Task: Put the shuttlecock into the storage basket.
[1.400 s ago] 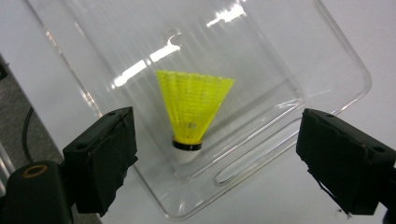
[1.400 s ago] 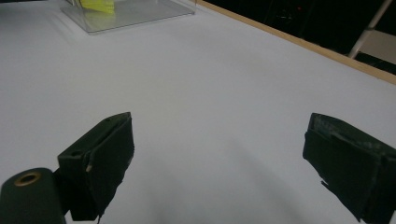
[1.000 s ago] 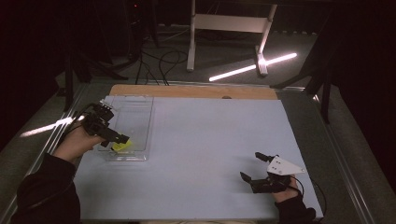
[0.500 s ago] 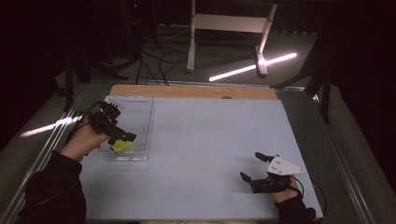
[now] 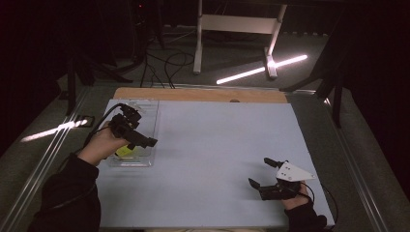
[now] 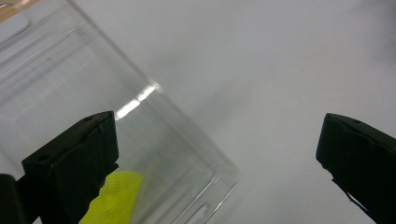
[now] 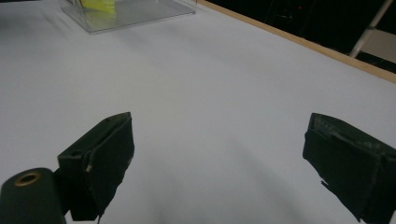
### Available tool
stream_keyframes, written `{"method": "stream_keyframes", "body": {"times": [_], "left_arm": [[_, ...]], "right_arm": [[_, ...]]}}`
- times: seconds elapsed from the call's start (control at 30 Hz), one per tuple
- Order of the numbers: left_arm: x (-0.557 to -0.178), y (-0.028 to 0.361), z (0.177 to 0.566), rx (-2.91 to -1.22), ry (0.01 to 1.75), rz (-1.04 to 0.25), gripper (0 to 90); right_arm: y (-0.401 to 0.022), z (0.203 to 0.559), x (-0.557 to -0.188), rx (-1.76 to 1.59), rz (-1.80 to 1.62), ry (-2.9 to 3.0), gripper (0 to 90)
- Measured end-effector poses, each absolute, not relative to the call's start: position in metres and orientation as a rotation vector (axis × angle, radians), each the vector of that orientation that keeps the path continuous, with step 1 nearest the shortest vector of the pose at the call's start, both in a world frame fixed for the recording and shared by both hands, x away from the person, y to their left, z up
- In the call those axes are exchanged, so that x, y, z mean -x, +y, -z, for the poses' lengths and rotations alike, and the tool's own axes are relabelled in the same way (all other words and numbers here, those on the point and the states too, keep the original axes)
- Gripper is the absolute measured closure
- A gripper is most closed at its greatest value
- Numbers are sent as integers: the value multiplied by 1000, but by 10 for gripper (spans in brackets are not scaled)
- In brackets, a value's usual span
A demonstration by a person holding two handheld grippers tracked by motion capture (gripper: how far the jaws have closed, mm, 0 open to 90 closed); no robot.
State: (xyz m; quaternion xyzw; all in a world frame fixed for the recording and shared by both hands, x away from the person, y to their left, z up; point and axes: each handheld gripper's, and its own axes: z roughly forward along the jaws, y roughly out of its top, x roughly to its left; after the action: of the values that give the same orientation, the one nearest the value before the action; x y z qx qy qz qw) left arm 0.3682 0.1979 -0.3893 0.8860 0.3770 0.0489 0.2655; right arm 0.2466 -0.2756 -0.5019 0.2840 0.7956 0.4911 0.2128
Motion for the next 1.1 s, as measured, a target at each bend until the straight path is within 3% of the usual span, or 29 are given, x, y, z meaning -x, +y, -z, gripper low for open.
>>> {"method": "stream_keyframes", "body": {"times": [1.1], "left_arm": [[-347,108,387,-2418,693,-64,1]], "right_arm": [[-276,501,-246,-787,-1365,2206,90]]}}
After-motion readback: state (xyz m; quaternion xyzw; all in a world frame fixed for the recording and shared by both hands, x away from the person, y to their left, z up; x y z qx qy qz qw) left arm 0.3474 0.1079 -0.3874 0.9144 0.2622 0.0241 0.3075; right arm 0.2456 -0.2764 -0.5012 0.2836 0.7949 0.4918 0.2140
